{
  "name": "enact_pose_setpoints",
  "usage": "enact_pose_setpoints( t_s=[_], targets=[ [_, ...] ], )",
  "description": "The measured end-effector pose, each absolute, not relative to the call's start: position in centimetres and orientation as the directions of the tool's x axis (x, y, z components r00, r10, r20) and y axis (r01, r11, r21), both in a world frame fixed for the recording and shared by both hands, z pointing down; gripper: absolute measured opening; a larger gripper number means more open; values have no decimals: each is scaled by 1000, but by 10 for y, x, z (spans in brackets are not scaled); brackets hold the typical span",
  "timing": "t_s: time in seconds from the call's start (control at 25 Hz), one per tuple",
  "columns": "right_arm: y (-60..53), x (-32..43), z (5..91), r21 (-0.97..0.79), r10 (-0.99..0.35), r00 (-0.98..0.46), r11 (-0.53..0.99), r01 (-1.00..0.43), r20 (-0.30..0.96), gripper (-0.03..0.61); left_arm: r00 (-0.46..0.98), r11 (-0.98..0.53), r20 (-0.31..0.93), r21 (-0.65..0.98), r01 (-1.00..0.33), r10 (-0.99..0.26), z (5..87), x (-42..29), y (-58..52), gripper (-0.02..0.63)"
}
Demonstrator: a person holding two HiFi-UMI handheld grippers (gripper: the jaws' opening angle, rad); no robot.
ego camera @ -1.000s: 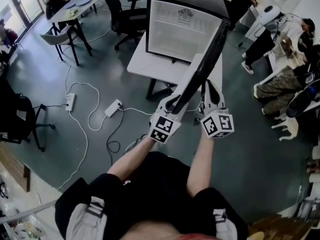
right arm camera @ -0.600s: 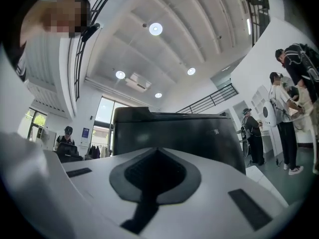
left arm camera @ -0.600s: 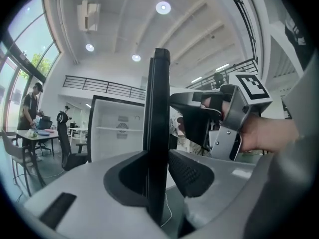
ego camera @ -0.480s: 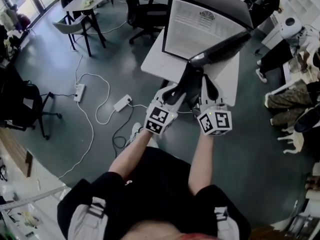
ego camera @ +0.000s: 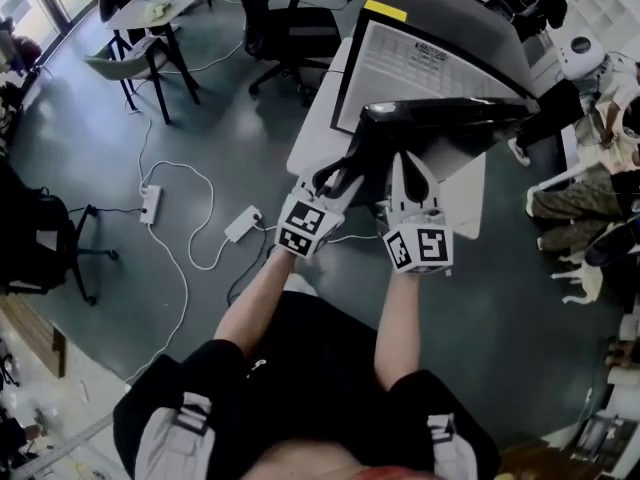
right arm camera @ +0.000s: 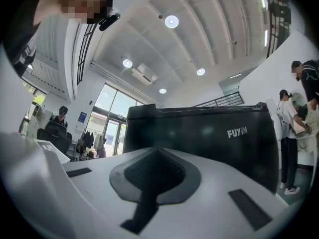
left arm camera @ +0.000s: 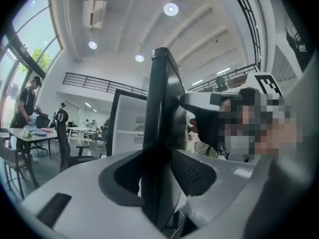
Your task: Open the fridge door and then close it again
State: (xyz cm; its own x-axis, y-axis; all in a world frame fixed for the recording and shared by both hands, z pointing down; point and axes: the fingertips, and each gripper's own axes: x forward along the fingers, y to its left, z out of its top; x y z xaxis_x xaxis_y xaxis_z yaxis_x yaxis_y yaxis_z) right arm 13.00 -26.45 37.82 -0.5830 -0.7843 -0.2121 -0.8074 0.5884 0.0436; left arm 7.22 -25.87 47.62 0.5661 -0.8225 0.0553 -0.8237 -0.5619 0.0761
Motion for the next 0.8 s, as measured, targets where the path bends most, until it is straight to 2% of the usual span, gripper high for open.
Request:
enact_pose_setpoints(
  t_s=[0.44, 0.8],
  targets=[
    [-364, 84, 372, 54, -888, -423, 420, -906, -182, -8, 710, -706, 72, 75, -704, -700, 476, 31, -379, 176],
    [-420, 78, 378, 95, -915, -375, 364, -926, -147, -8, 728, -721, 78, 96, -686, -682, 478, 25, -441, 184]
  ],
)
